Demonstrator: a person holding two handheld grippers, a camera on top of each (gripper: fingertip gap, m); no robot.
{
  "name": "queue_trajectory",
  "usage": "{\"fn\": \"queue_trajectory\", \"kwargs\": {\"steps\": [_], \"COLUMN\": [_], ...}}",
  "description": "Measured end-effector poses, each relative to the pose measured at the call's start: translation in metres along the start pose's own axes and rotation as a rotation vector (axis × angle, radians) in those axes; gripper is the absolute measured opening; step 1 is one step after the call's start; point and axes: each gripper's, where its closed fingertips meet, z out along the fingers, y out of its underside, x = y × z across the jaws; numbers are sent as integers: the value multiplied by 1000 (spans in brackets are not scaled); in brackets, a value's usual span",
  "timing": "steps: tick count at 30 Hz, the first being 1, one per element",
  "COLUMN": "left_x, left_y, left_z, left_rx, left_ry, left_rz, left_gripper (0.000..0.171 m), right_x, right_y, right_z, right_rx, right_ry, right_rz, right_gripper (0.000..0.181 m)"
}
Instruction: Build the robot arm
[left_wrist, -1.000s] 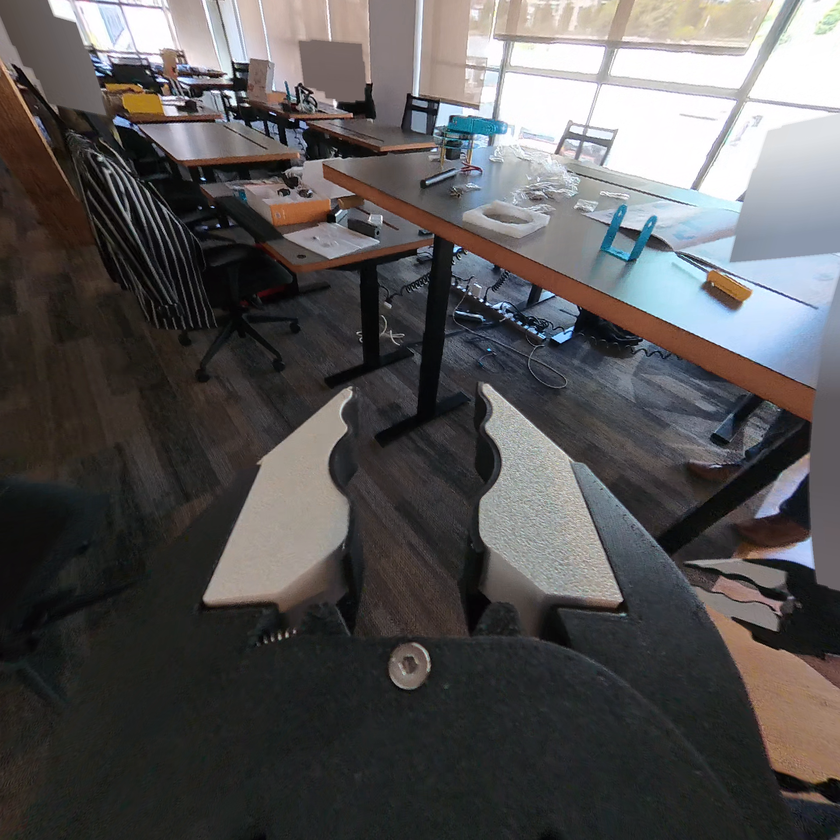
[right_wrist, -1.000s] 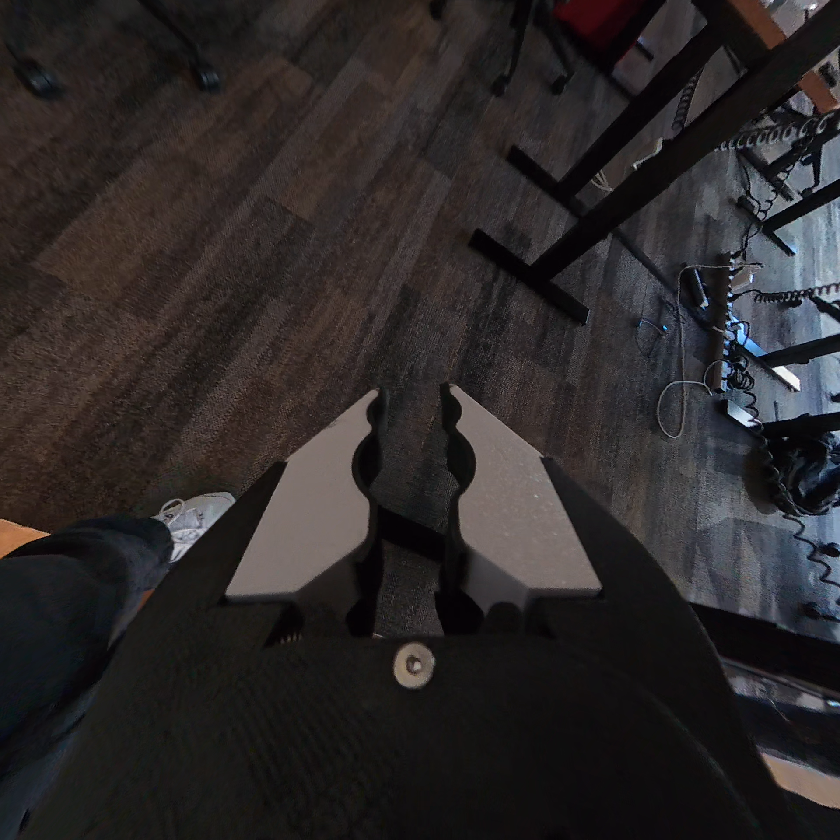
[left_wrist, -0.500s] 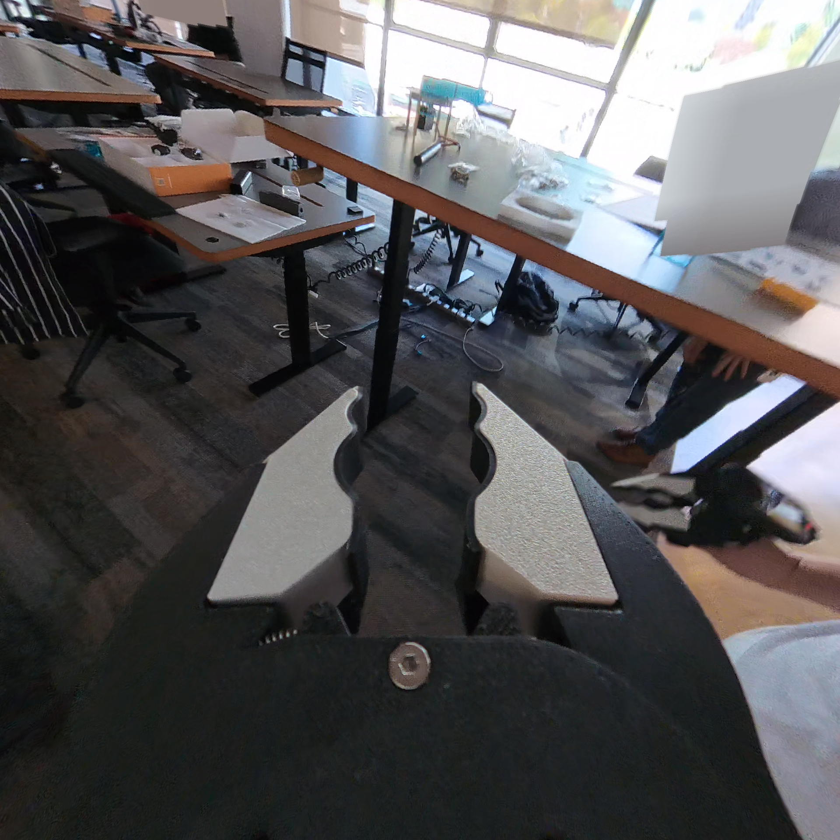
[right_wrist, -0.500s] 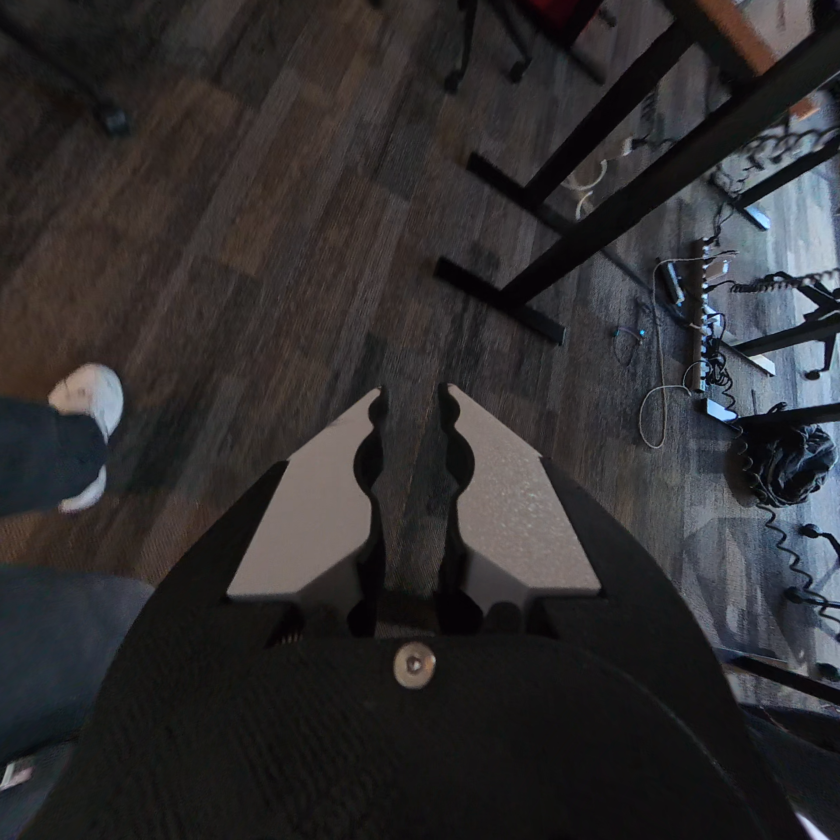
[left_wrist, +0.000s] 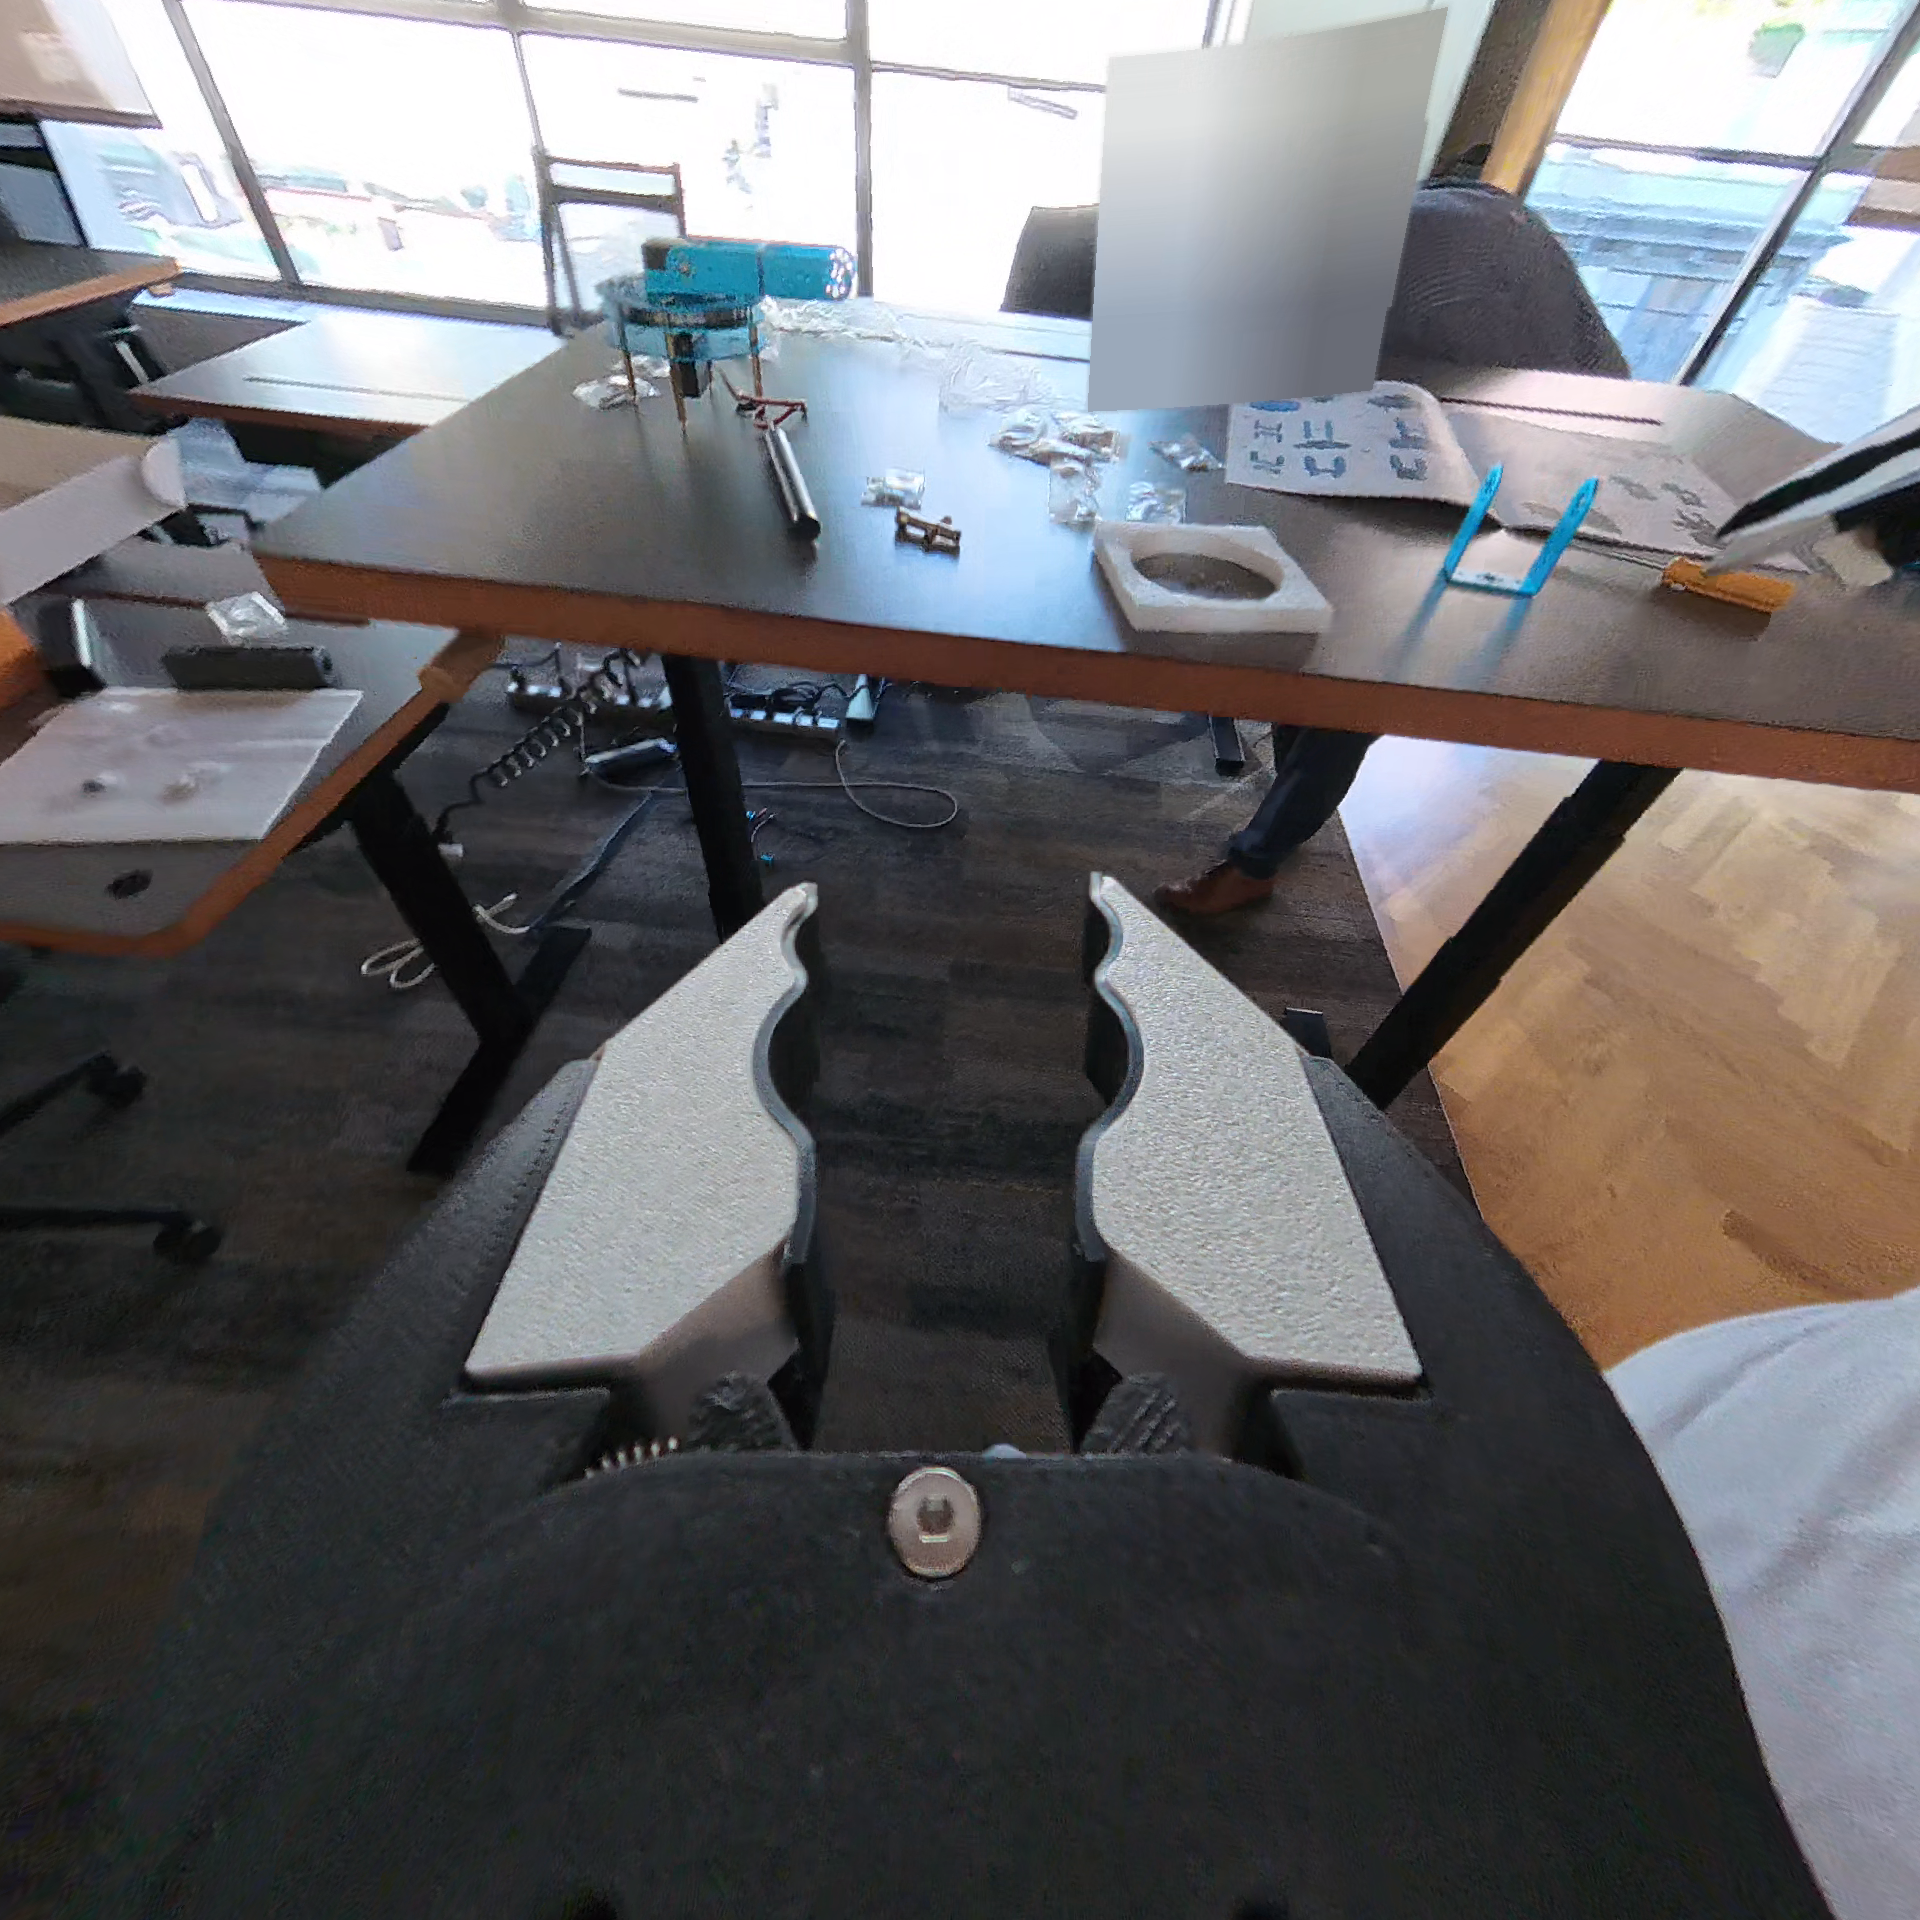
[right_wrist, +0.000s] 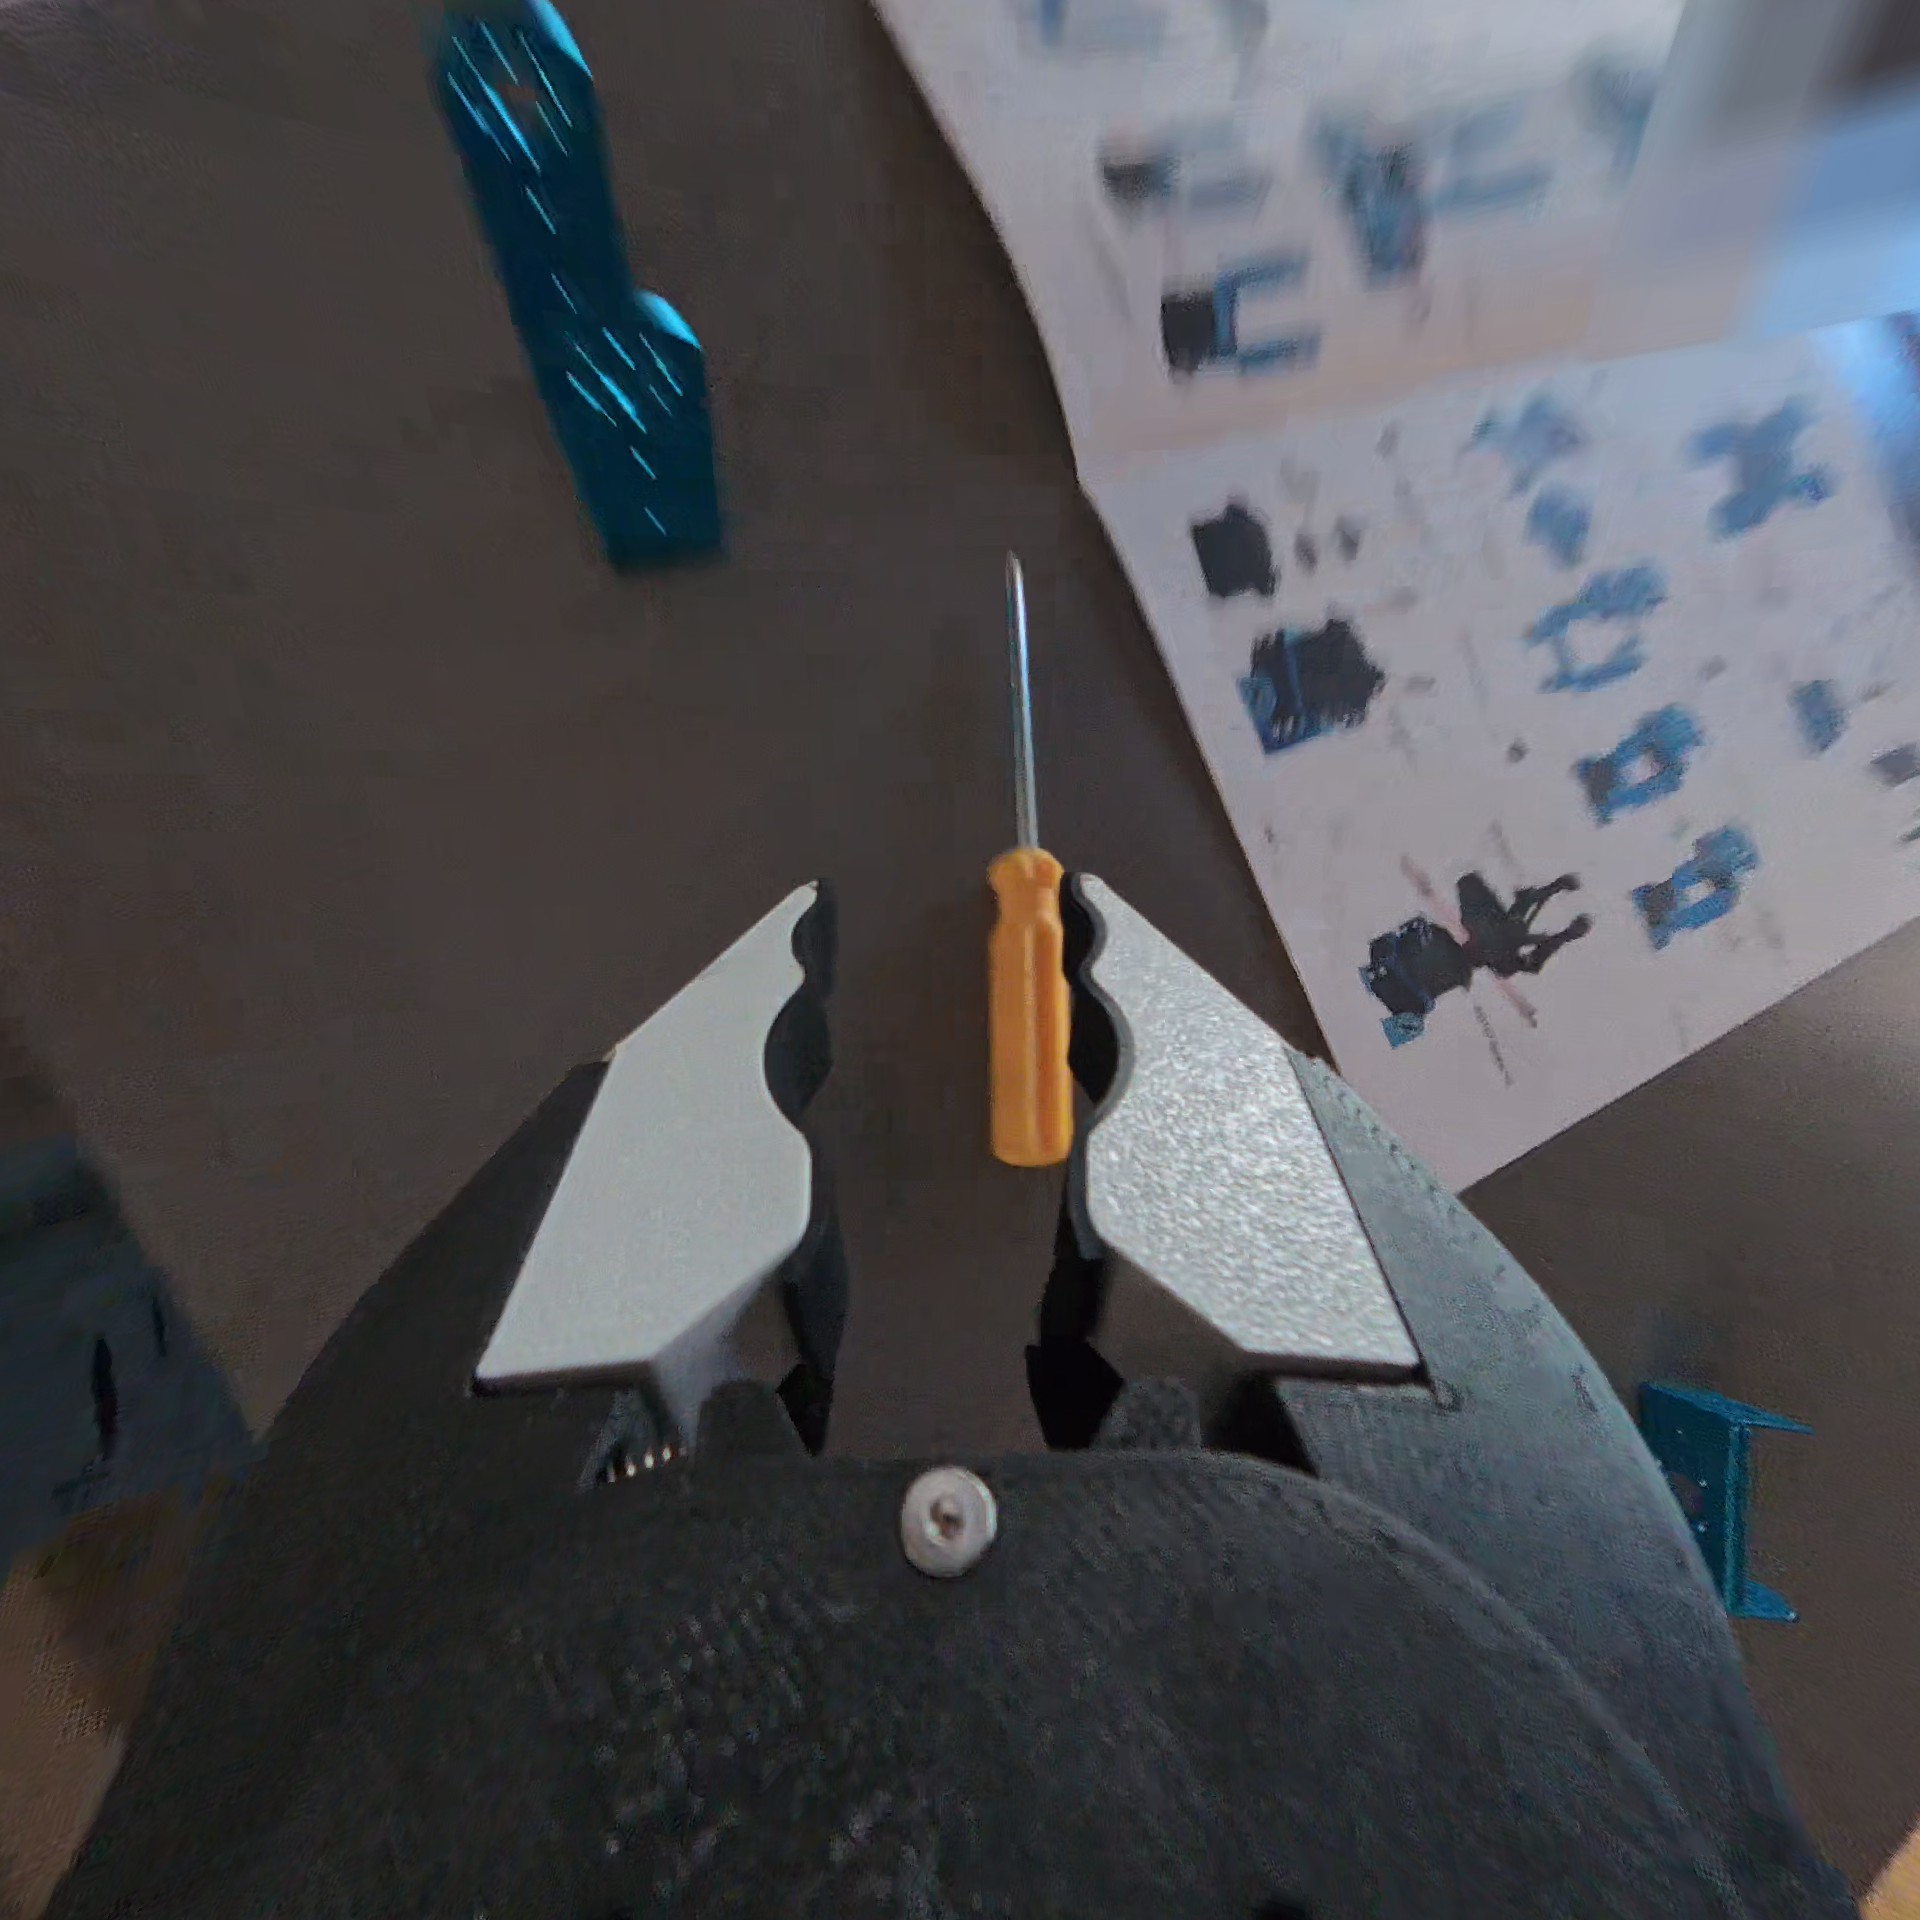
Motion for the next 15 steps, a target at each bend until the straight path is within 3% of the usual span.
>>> {"fn": "queue_trajectory", "kwargs": {"steps": [2,4,6,9,12,15], "left_x": [-20,-38,-54,-74,-96,-119], "left_y": [-16,-31,-43,-55,-60,-63], "left_z": [25,46,64,88,115,149], "left_rx": [19,40,58,69,59,36], "left_ry": [34,52,72,124,161,213], "left_rz": [19,19,22,-3,9,24], "left_gripper": [48,48,48,47,46,46], "right_x": [12,7,-1,-7,-9,-9], "right_y": [22,12,14,11,3,-28], "right_z": [22,29,30,30,23,-3], "right_rx": [-130,-61,-89,-75,-84,-44], "right_ry": [-10,-84,-160,-153,-49,107], "right_rz": [9,132,213,225,179,129], "right_gripper": [46,35,18,15,14,13]}}
